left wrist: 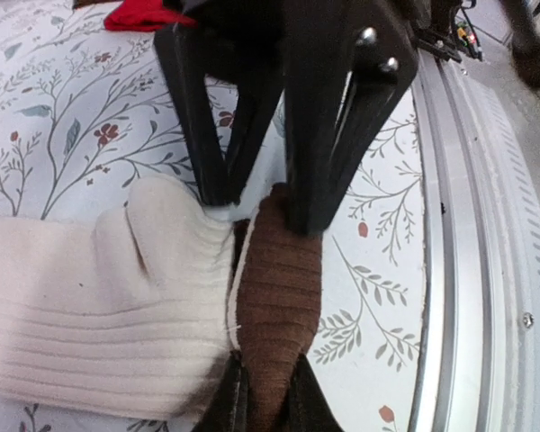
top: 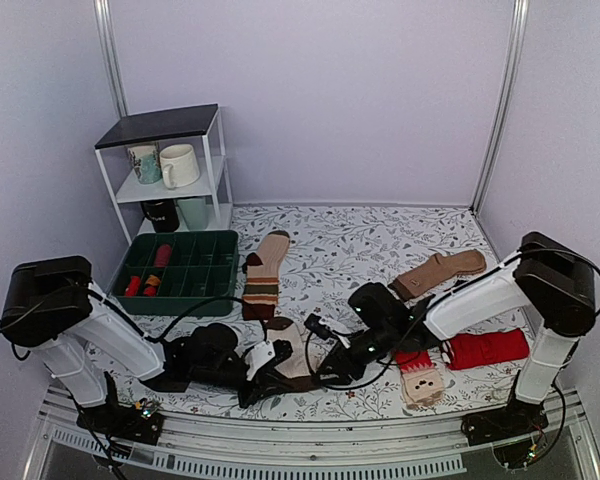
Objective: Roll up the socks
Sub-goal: Roll a pair of socks at the center of the board.
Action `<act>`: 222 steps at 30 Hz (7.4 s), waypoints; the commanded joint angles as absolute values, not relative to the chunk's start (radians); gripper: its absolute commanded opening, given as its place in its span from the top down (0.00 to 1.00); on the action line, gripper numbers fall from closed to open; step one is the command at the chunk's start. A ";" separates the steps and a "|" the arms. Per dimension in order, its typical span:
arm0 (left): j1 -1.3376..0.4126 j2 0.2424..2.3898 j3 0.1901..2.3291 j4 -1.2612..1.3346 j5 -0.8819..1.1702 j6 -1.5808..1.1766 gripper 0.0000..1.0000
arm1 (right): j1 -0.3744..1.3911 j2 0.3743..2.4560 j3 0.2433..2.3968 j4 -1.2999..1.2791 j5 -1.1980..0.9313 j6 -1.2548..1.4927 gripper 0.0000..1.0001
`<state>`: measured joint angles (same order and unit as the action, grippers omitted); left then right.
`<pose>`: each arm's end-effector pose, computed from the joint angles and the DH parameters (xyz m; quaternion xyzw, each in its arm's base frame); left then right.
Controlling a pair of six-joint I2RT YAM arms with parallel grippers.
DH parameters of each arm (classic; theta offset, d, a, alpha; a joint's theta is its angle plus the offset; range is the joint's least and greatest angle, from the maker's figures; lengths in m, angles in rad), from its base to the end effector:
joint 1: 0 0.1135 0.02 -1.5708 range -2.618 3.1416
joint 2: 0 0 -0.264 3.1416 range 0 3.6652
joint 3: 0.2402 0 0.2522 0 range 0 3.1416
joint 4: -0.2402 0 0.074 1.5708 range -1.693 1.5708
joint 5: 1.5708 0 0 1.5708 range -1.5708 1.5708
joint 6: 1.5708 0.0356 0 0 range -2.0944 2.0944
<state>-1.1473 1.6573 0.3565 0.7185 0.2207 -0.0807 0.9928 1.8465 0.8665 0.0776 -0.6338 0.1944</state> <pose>0.0984 -0.2373 0.0966 0.4898 0.7269 -0.3509 0.3295 0.1691 0.2978 0.1169 -0.4431 0.7873 0.4184 0.0937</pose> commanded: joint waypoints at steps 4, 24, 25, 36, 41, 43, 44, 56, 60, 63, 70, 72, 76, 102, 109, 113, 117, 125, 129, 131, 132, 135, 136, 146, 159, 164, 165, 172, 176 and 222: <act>-1.087 1.695 0.305 0.649 0.343 -0.290 1.00 | 1.052 1.597 0.490 0.765 -0.363 0.055 0.48; -0.981 1.790 0.333 0.591 0.511 -0.399 1.00 | 1.190 1.710 0.582 0.606 -0.384 -0.267 0.49; -0.982 1.790 0.333 0.591 0.511 -0.400 1.00 | 1.190 1.718 0.583 0.606 -0.387 -0.258 0.50; -0.981 1.793 0.334 0.589 0.515 -0.396 1.00 | 1.190 1.847 0.607 0.609 -0.339 -0.204 0.53; -0.980 1.795 0.334 0.589 0.517 -0.393 1.00 | 1.190 1.888 0.624 0.588 -0.281 -0.192 0.54; -0.981 1.795 0.334 0.588 0.516 -0.391 1.00 | 1.190 1.872 0.611 0.597 -0.256 -0.189 0.54; -0.980 1.796 0.334 0.589 0.516 -0.391 1.00 | 1.191 1.857 0.601 0.606 -0.248 -0.188 0.54; -0.979 1.802 0.334 0.595 0.520 -0.390 1.00 | 1.190 1.771 0.584 0.642 -0.211 -0.226 0.52; -0.979 1.802 0.336 0.593 0.520 -0.390 1.00 | 1.190 1.809 0.606 0.652 -0.190 -0.234 0.51; -0.980 1.802 0.335 0.595 0.520 -0.389 1.00 | 1.190 1.829 0.623 0.659 -0.139 -0.230 0.48; -0.980 1.800 0.334 0.594 0.519 -0.389 1.00 | 1.181 1.773 0.627 0.649 -0.152 -0.232 0.46; -0.980 1.800 0.335 0.593 0.518 -0.389 1.00 | 1.182 1.769 0.625 0.630 -0.192 -0.230 0.46; -0.979 1.799 0.331 0.599 0.517 -0.390 1.00 | 1.182 1.765 0.601 0.647 -0.289 -0.203 0.47; -0.983 1.645 0.289 0.616 0.381 -0.364 0.82 | 1.170 1.881 0.699 0.315 -0.371 -0.038 0.88; -1.035 1.261 0.211 0.551 0.171 -0.167 0.64 | 1.117 1.913 0.805 0.037 -0.505 0.075 0.88; -1.077 1.077 0.131 0.617 0.138 -0.066 0.57 | 1.081 1.989 0.905 -0.129 -0.578 0.098 0.88; -1.090 1.075 0.121 0.634 0.144 -0.017 0.56 | 1.055 2.060 1.020 -0.279 -0.606 0.097 0.87; -1.143 1.277 0.185 0.720 0.100 0.039 0.55 | 0.990 2.111 1.097 -0.398 -0.664 0.130 0.87; -1.164 1.405 0.227 0.785 0.094 0.069 0.54 | 0.981 2.131 1.111 -0.414 -0.676 0.136 0.87; -1.176 1.461 0.247 0.804 0.094 0.083 0.53 | 0.980 2.139 1.117 -0.414 -0.679 0.134 0.87; -1.180 1.478 0.255 0.813 0.092 0.087 0.53 | 0.981 2.143 1.121 -0.416 -0.679 0.134 0.87; -1.185 1.519 0.266 0.825 0.091 0.093 0.53 | 0.978 2.155 1.134 -0.420 -0.683 0.131 0.87; -1.187 1.529 0.268 0.825 0.090 0.093 0.53 | 0.977 2.157 1.135 -0.420 -0.685 0.130 0.87; -1.202 1.615 0.295 0.803 0.094 0.078 0.52 | 0.971 2.172 1.140 -0.422 -0.707 0.137 0.87; -1.209 1.674 0.308 0.784 0.085 0.032 0.66 | 0.968 2.187 1.145 -0.422 -0.727 0.143 0.86; -1.214 1.710 0.341 0.752 0.097 0.024 0.66 | 0.966 2.190 1.146 -0.417 -0.730 0.145 0.86; -1.216 1.717 0.347 0.742 0.094 0.020 0.65 | 0.965 2.190 1.146 -0.415 -0.730 0.146 0.86; -1.219 1.707 0.341 0.716 0.076 -0.003 0.88 | 0.966 2.193 1.141 -0.403 -0.742 0.146 0.85; -1.220 1.702 0.326 0.714 0.069 -0.025 1.00 | 0.966 2.184 1.134 -0.380 -0.753 0.147 0.81; -1.016 1.720 0.288 0.579 0.406 -0.390 1.00 | 1.121 1.872 0.687 0.568 -0.464 -0.256 0.50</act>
<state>-1.0203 1.6741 0.3264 0.7483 0.3916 -0.3790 1.1130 1.8244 0.6712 0.5980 -0.4923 -0.2741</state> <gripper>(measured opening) 0.075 0.507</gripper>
